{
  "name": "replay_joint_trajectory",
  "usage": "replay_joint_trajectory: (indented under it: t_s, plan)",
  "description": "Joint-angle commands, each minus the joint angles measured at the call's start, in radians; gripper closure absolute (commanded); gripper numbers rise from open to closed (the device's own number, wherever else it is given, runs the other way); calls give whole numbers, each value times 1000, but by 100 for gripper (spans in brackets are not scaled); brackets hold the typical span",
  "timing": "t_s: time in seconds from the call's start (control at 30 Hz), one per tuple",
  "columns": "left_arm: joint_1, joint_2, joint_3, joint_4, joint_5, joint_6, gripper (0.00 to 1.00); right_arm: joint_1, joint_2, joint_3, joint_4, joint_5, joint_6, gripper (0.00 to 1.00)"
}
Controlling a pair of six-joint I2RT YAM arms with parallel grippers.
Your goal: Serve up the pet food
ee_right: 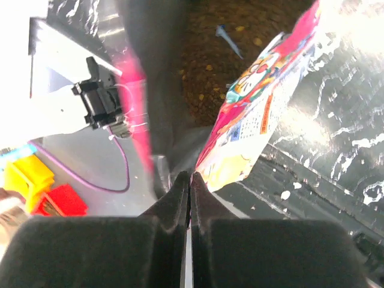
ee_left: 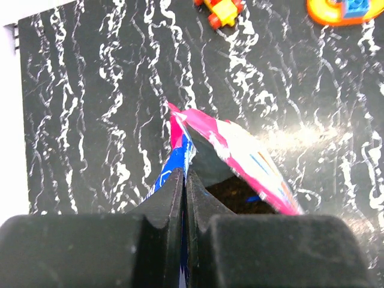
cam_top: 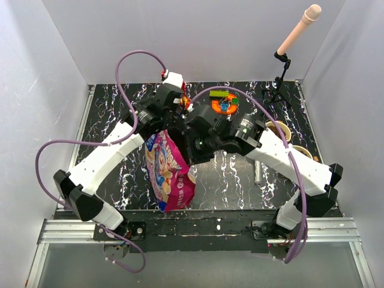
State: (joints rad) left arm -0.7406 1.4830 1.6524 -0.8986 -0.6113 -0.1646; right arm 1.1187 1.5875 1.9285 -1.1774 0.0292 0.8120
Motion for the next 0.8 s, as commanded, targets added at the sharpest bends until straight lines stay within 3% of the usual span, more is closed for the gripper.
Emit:
replay_joint_trajectory:
  t_s: [0.0, 0.1, 0.2, 0.23, 0.33, 0.47, 0.6, 0.67, 0.77]
  plan:
    - [7, 65, 151, 274, 48, -35, 100, 119, -40, 98, 257, -34, -161, 99]
    - [9, 92, 169, 381, 267, -52, 100, 125, 18, 141, 291, -86, -177, 99]
    - [15, 30, 68, 443, 409, -98, 100, 124, 37, 154, 251, -45, -188, 69]
    - [20, -15, 6, 463, 436, -117, 100, 124, 22, 158, 217, 0, -194, 54]
    - [67, -143, -181, 516, 560, -145, 100, 122, -110, 58, 211, 93, -231, 34]
    - [122, -216, -237, 526, 714, -167, 100, 98, -334, -137, 237, 109, -278, 24]
    - [142, -219, -192, 480, 820, -161, 100, -291, -466, -194, 202, -133, -289, 23]
    - [144, -207, -165, 460, 832, -180, 100, -437, -443, -183, 225, -240, -324, 20]
    - [144, -184, -151, 467, 860, -210, 100, -505, -296, -82, 197, -343, -378, 20]
